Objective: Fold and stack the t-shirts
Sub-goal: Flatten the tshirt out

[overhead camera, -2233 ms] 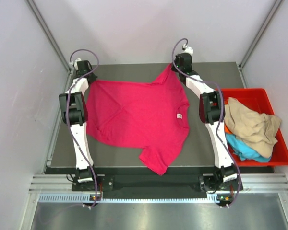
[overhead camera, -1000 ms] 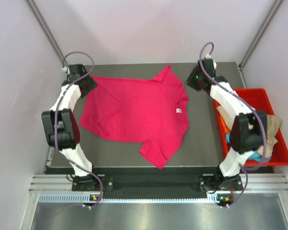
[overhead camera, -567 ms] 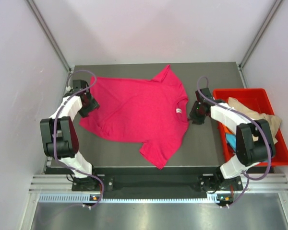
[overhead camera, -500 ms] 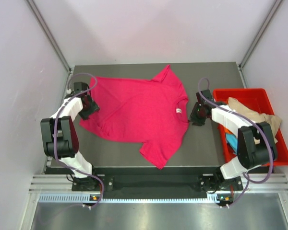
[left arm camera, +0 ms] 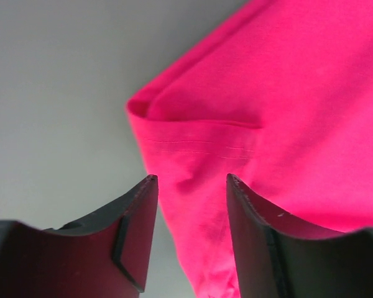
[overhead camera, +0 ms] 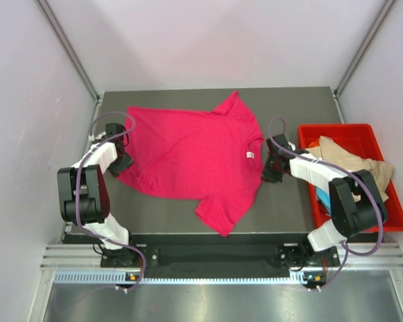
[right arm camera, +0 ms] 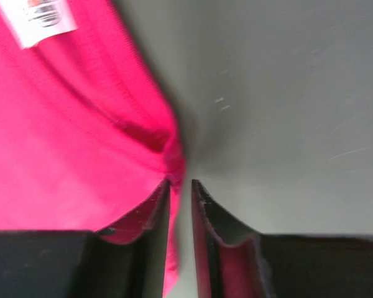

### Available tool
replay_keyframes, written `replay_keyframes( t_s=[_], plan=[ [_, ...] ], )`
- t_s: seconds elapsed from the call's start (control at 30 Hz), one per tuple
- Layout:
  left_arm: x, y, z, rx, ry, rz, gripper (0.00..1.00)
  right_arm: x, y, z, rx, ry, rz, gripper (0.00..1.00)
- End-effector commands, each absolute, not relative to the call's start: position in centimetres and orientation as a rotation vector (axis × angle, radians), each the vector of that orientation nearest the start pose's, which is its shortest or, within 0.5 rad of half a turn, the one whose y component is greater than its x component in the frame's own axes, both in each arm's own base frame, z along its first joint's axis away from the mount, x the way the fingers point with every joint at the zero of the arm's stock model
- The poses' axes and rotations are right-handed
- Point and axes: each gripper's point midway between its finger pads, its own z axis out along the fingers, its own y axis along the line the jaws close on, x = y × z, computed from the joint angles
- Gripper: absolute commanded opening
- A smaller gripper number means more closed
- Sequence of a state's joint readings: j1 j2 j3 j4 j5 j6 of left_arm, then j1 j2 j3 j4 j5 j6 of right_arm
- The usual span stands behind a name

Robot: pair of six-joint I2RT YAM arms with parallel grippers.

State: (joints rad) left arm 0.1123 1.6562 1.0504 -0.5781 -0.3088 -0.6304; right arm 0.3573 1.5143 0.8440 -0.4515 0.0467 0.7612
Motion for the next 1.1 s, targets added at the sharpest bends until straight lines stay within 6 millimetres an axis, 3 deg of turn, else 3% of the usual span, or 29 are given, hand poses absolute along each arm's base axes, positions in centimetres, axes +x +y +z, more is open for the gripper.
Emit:
replay_keyframes(
  t_s=[0.0, 0.1, 0.33, 0.43, 0.5, 0.53, 0.67, 0.8, 0.9, 1.07],
  plan=[
    [32.5, 8.4, 5.7, -1.136, 2.357, 0.364, 0.52, 29.7, 10.9, 2.7, 0.575, 2.622, 0.095, 0.16],
    [31.4, 8.7, 6.4, -1.195, 2.274, 0.370, 0.51, 29.3, 9.6, 2.3, 0.569, 2.636, -0.011, 0.00],
    [30.6, 8.7, 8.5, -1.252, 2.173, 0.329, 0.54, 28.7, 8.5, 2.1, 0.576, 2.616, -0.067, 0.00],
    [32.1, 6.6, 9.1, -1.123, 2.251, 0.163, 0.54, 29.0, 9.2, 3.5, 0.549, 2.600, -0.005, 0.00],
    [33.1, 4.8, 9.5, -1.040, 2.291, 0.025, 0.54, 28.8, 10.4, 4.9, 0.550, 2.597, 0.081, 0.06],
    [33.2, 4.6, 9.7, -1.044, 2.291, 0.008, 0.54, 28.6, 10.8, 5.4, 0.558, 2.594, 0.106, 0.16],
    [33.6, 4.3, 10.8, -1.069, 2.263, -0.026, 0.55, 26.4, 13.9, 6.4, 0.574, 2.612, 0.281, 0.29],
    [34.0, 4.0, 11.0, -1.061, 2.245, -0.062, 0.59, 23.3, 16.8, 4.9, 0.567, 2.661, 0.353, 0.29],
    [34.3, 3.5, 11.0, -1.057, 2.244, -0.099, 0.60, 22.7, 18.1, 4.2, 0.567, 2.671, 0.368, 0.26],
    [34.3, 4.1, 10.8, -1.061, 2.269, -0.042, 0.60, 21.9, 15.3, 1.9, 0.557, 2.710, 0.119, 0.23]
  ],
)
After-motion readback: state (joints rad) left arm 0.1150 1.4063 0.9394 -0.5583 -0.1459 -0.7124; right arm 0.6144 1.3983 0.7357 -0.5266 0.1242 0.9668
